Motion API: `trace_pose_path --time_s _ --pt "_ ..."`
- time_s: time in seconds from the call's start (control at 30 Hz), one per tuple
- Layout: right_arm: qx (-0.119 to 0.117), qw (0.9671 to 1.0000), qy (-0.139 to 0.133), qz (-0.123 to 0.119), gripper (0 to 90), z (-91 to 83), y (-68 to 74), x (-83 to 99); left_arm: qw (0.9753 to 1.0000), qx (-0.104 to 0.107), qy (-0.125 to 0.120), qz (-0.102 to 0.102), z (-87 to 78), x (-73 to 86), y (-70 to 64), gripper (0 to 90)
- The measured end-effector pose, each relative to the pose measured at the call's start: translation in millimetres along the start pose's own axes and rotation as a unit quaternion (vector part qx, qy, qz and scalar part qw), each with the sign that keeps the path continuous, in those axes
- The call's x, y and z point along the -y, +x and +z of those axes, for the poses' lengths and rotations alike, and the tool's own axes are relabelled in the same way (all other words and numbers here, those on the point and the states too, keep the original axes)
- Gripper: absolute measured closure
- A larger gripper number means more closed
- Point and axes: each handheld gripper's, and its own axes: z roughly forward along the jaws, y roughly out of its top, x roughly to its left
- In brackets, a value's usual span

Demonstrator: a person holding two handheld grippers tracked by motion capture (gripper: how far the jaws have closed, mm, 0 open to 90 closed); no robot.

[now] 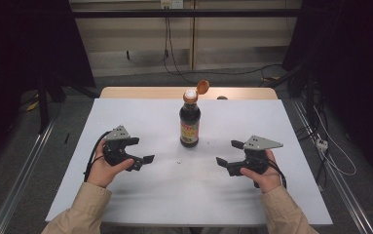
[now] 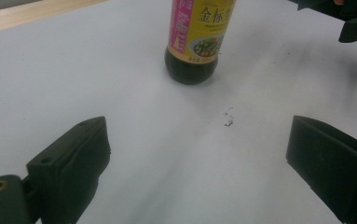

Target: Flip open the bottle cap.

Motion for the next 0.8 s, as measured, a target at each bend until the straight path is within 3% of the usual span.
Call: trace_pose_path --time_s 0.8 --pt "0.005 0.9999 0.006 -0.006 11.7 -14.7 3.9 15.3 0.9999 -0.002 -0.002 -0.013 -9.6 21.4 -1.3 5.8"
